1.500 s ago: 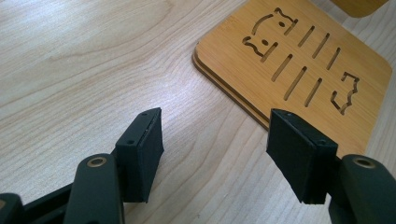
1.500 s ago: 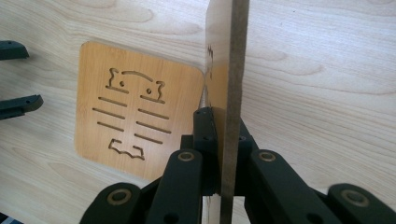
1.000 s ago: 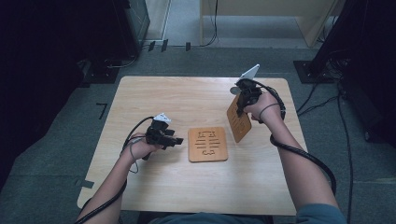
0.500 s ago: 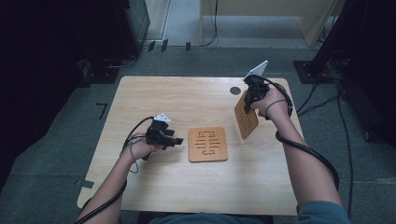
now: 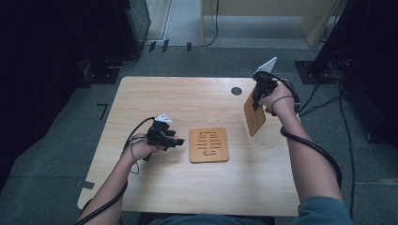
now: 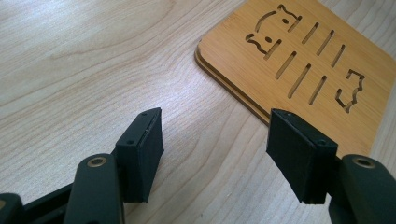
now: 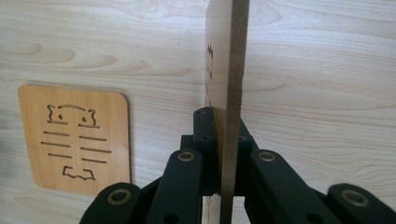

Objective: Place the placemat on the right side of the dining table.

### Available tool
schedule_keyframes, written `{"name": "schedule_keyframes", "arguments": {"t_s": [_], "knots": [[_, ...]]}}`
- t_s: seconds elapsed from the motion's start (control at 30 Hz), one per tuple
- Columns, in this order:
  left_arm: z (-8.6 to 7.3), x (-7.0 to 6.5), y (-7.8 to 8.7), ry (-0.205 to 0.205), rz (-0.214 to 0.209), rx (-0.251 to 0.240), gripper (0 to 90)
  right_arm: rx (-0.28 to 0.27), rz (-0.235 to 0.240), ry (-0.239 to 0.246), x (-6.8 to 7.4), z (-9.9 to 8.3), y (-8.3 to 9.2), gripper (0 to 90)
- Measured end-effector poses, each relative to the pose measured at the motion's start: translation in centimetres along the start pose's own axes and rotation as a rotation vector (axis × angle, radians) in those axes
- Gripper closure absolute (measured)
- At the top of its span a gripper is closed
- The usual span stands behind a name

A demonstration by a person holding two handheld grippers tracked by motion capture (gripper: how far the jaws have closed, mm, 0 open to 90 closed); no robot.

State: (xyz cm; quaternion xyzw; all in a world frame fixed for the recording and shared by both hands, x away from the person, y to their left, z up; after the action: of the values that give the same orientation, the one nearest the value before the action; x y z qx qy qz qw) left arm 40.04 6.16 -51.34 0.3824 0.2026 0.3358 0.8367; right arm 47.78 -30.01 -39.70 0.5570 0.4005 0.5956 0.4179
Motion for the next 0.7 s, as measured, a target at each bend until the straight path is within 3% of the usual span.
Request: {"name": "schedule_keyframes", "arguments": {"t_s": [0.5, 0.7], "knots": [[0.0, -0.1, -0.1, -0.002, -0.002, 0.004, 35.2, -0.002, -0.053, -0.021, -0.9, 1.2, 0.4, 87.3], [-0.1, -0.1, 0.0, -0.003, -0.002, 0.003, 35.2, -0.01, -0.064, -0.047, -1.9, 2.2, 0.6, 87.2]]}}
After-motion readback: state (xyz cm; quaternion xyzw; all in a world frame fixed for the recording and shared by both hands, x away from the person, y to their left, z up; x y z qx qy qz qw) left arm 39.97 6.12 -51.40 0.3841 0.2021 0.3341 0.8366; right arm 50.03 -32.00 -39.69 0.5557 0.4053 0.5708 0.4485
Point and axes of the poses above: each handheld gripper's, and its own axes: y roughly backward along the jaws, z roughly out of its top, x roughly to its left, the point moved 3 cm from there along -y, roughly forward along the jaws, and after that the axes turned 11 degrees about z, right-handed, at the moved point
